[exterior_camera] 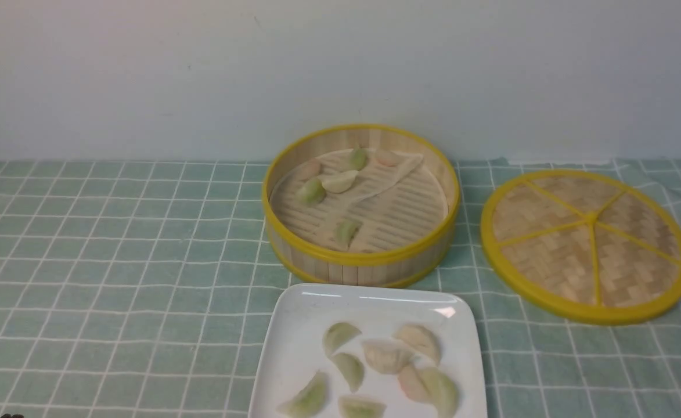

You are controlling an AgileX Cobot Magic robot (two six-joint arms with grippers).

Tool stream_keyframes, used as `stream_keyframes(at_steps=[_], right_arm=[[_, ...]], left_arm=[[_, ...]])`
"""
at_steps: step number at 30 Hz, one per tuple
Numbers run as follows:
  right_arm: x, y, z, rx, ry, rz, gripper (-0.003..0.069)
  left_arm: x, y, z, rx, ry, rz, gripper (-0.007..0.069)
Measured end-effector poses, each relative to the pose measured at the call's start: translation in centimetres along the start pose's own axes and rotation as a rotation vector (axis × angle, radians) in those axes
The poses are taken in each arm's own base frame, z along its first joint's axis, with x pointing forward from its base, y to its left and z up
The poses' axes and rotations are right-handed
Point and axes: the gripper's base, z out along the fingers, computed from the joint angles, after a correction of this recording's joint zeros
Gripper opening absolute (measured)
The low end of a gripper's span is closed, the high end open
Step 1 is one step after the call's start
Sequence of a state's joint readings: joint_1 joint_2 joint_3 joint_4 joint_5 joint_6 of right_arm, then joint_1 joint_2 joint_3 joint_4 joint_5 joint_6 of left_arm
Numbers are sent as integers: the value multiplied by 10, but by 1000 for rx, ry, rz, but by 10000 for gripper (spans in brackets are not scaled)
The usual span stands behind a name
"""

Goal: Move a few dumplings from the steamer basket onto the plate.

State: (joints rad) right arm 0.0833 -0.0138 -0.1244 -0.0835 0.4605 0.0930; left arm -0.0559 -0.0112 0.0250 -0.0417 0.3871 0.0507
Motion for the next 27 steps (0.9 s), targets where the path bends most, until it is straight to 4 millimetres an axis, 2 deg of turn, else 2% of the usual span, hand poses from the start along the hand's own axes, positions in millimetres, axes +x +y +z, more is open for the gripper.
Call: stream_keyframes(at_steps=[1, 2, 3, 4, 8, 27], right_arm=[[20, -2, 6, 47, 63, 3, -15], [22, -2, 7, 51, 70, 4, -15], [38, -3, 10, 70, 118, 6, -15], [43, -4, 12, 78, 128, 7, -15], [40, -3, 13, 75, 75, 4, -15], [40, -3, 13, 74, 71, 3, -15]], left_arm=[[0, 0, 0, 0, 0, 0, -6], [0, 0, 0, 0, 0, 0, -6], [0, 0, 0, 0, 0, 0, -6], [0, 0, 0, 0, -1, 0, -6], [0, 0, 0, 0, 0, 0, -6], [0, 0, 0, 0, 0, 0, -6]])
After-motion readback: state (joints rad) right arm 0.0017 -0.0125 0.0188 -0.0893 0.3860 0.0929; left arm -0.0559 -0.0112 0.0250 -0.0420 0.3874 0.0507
